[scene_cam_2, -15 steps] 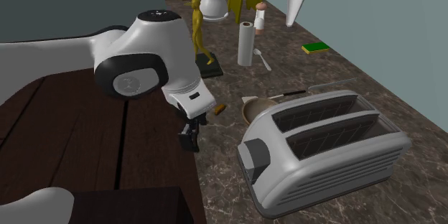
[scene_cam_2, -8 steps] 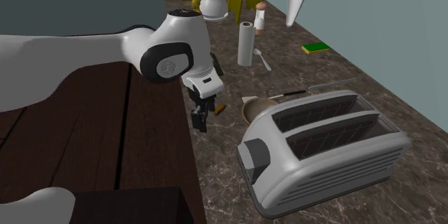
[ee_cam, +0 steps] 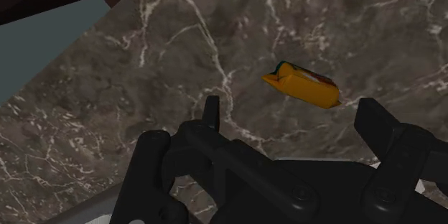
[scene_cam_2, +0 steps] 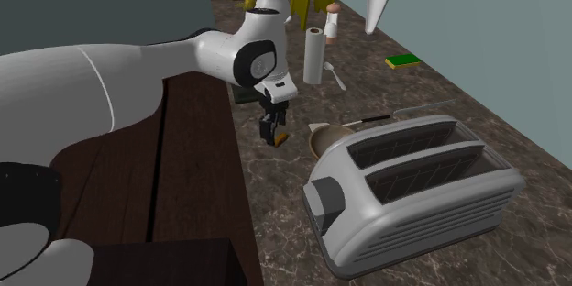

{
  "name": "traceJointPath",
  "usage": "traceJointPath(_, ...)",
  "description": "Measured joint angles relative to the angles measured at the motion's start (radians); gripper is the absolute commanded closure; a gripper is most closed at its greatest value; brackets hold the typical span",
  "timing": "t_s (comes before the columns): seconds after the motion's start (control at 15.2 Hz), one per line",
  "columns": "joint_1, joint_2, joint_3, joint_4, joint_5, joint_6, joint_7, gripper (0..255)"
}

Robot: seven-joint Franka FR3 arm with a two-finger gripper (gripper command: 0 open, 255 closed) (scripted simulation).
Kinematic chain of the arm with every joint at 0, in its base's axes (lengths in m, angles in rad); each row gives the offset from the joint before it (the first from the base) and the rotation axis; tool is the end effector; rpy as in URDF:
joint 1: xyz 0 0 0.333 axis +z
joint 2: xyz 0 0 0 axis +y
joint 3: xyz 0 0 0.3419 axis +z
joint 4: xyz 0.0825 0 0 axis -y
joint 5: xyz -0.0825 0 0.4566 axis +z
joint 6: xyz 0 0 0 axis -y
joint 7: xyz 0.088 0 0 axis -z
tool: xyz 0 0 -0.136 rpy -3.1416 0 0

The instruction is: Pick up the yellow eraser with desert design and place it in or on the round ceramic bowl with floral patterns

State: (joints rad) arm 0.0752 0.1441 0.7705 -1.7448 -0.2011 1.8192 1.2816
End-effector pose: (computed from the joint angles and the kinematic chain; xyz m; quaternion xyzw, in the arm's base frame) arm 0.4702 0.4699 0.4793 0.9801 -0.1923 0.0345 0.0345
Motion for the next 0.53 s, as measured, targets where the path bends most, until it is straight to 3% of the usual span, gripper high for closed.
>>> traceJointPath(0.13, 0.025, 0.047, 0.002, 0.027, -0.032, -0.001, 0.046, 0)
traceJointPath(0.53, 0.026, 0.069, -0.004, -0.032, -0.053, 0.07, 0.068, 0)
